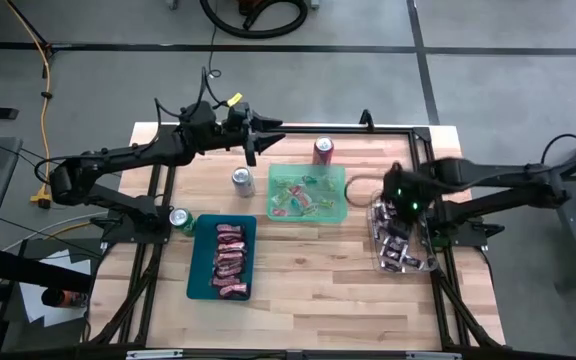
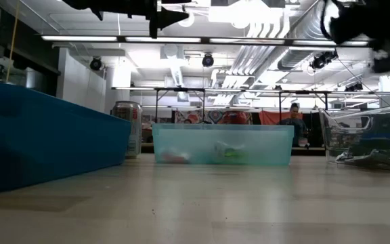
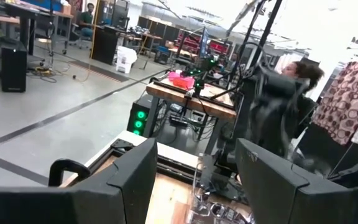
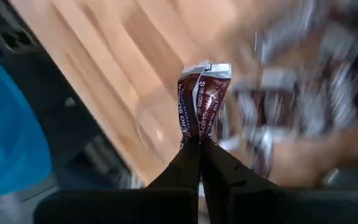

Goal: Organize candy in baskets
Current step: Put the white brown chocolate into the transparent bin

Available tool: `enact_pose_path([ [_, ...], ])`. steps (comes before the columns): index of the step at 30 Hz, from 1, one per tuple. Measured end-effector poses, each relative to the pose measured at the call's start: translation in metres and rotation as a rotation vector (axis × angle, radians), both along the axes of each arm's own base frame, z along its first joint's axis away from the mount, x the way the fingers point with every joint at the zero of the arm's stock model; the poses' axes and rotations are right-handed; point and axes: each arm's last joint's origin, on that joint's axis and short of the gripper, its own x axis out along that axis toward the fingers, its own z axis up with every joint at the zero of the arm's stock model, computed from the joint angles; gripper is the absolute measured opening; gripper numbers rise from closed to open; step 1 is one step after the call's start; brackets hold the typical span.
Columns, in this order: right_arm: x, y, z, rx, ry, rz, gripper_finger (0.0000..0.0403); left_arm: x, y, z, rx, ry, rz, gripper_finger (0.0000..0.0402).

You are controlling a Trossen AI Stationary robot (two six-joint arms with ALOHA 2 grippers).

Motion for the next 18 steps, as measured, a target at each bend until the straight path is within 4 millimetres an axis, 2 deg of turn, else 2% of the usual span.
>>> enact_pose_path([
  [3,-0.011,0.008,-0.028,0.083,0.152,-0.057,0.0000,0.000,0.000,0.000,-0.008,-0.001,0.000,0.0203],
  [6,-0.017,0.011,-0.049,0.094,0.255,-0.131,0.0000,0.000,0.000,0.000,-0.008,-0.001,-0.001,0.0203],
  [9,-0.008,0.012,-0.051,0.090,0.185,-0.176,0.0000,0.000,0.000,0.000,-0.007,-0.003,-0.001,0.0203],
  [14,-0.003,0.010,-0.048,0.036,0.159,-0.241,0.0001,0.000,0.000,0.000,-0.007,-0.004,-0.001,0.0203],
  [18,-0.003,0.009,-0.044,0.033,0.156,-0.242,0.0028,0.000,0.000,0.000,-0.007,-0.004,-0.001,0.0203],
])
